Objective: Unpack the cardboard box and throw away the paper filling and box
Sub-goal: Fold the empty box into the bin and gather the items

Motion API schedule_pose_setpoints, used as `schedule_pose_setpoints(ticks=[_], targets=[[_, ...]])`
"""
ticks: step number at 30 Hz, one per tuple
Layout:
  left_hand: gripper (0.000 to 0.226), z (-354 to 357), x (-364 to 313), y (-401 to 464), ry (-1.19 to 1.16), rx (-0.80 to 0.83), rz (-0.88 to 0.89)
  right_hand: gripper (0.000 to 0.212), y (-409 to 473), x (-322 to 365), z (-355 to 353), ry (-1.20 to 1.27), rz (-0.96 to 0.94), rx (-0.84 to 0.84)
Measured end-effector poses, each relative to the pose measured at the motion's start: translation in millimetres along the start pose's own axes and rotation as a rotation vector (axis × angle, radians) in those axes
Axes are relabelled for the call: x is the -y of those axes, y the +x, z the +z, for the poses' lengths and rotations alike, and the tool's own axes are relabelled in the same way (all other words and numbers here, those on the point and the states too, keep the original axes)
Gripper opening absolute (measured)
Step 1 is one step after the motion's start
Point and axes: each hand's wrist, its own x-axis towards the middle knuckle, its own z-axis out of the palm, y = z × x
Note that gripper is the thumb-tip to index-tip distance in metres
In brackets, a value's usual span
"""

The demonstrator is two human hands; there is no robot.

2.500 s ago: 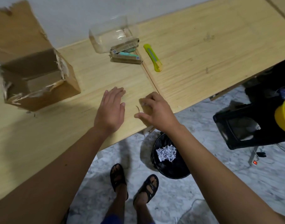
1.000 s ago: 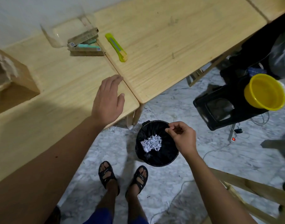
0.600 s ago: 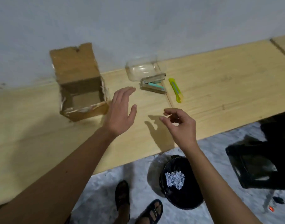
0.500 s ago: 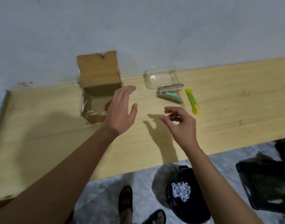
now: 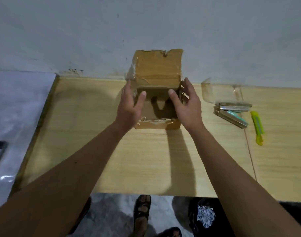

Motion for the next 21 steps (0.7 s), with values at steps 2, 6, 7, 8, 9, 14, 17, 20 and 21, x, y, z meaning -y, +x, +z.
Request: schedule_pose_setpoints(ticks=[2, 6, 7, 8, 9, 14, 17, 20, 21], targets=[[0.050, 4, 0, 5, -0.092, -0.017, -0.035, 0.079, 4, 1, 7, 0.059, 0.024, -0.016], [0.047, 9, -5, 12, -0.194, -0.143, -0.105, 0.045, 6, -4, 14, 0.193, 0.027, -0.044], [0.049, 8, -6, 11, -0.248, -0.181, -0.149, 0.036, 8, -5, 13, 0.263, 0.048, -0.054], [0.053, 10, -7, 12, -0.316, -0.234, -0.204, 0.031, 12, -6, 10, 0.360, 0.079, -0.059], [0.059, 10, -6, 13, -0.380, -0.266, -0.274, 0.029, 14, -5, 7, 0.440, 0.118, -0.058], [0.056, 5, -2, 9, -0.612, -0.208, -0.418, 0.035, 7, -8, -6, 0.363, 0.088, 0.040], [0.044, -3, 5, 1, -0.571, -0.057, -0.392, 0.040, 0, -20, -12, 0.257, 0.079, 0.135], [0.060, -2, 15, -9, -0.451, 0.009, -0.356, 0.064, -6, -28, -15, 0.226, 0.156, 0.173], [0.064, 1, 14, -12, -0.394, 0.024, -0.328, 0.065, -8, -31, -15, 0.194, 0.161, 0.186]])
